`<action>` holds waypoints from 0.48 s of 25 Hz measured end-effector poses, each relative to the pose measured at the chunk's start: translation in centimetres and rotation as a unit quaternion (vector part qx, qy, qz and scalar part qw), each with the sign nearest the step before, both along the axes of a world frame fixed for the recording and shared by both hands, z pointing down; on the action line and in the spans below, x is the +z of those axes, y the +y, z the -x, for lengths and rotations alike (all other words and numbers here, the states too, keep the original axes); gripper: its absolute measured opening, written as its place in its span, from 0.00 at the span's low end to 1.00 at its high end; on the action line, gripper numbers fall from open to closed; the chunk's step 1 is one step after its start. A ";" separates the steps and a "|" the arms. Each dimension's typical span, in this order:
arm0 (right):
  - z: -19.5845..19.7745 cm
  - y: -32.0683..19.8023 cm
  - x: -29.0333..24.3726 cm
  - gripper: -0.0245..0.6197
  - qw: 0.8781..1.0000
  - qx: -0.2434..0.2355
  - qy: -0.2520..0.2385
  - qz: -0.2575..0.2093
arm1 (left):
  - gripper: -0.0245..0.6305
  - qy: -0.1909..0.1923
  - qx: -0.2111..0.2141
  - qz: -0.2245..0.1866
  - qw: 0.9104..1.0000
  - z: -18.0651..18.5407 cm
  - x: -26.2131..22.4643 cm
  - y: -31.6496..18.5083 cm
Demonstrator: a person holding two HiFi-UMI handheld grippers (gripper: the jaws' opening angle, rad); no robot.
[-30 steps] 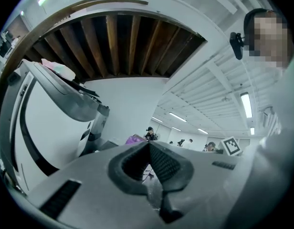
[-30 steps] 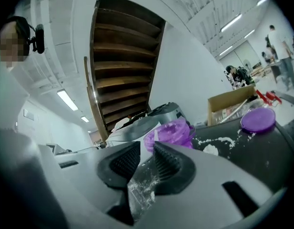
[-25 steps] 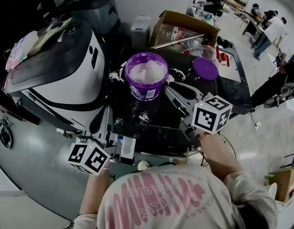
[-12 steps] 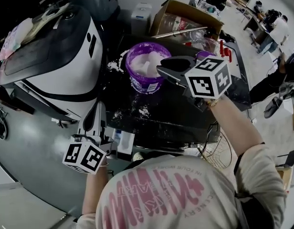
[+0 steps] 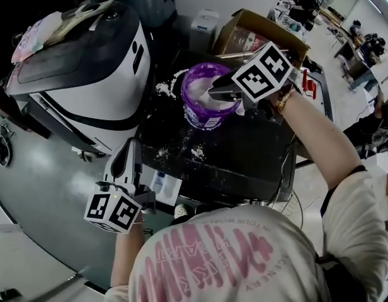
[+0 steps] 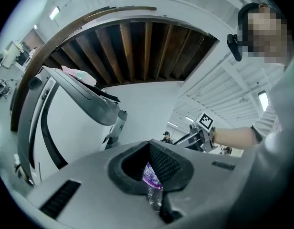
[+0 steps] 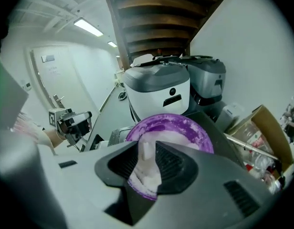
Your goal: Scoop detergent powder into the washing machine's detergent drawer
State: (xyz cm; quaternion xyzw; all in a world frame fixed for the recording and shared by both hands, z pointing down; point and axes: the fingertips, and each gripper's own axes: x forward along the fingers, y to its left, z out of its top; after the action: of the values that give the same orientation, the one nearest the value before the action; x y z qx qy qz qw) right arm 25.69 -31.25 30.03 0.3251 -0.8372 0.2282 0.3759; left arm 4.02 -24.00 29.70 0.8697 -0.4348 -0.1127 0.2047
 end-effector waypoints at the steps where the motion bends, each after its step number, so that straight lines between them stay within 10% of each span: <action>1: 0.3 0.0 0.2 0.22 1.000 -0.005 0.003 0.011 | 0.04 0.003 -0.005 0.001 1.000 0.2 -0.1 0.0; 12: 1.3 -0.5 2.7 0.09 0.997 -0.047 0.052 0.039 | 0.04 0.005 -0.043 0.006 0.999 2.1 0.3 0.6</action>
State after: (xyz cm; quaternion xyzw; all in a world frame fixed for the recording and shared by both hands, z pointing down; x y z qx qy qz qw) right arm 24.43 -31.71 32.68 0.2820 -0.8216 0.2256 0.4412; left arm 1.92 -23.44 30.00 0.8481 -0.4719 -0.1230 0.2070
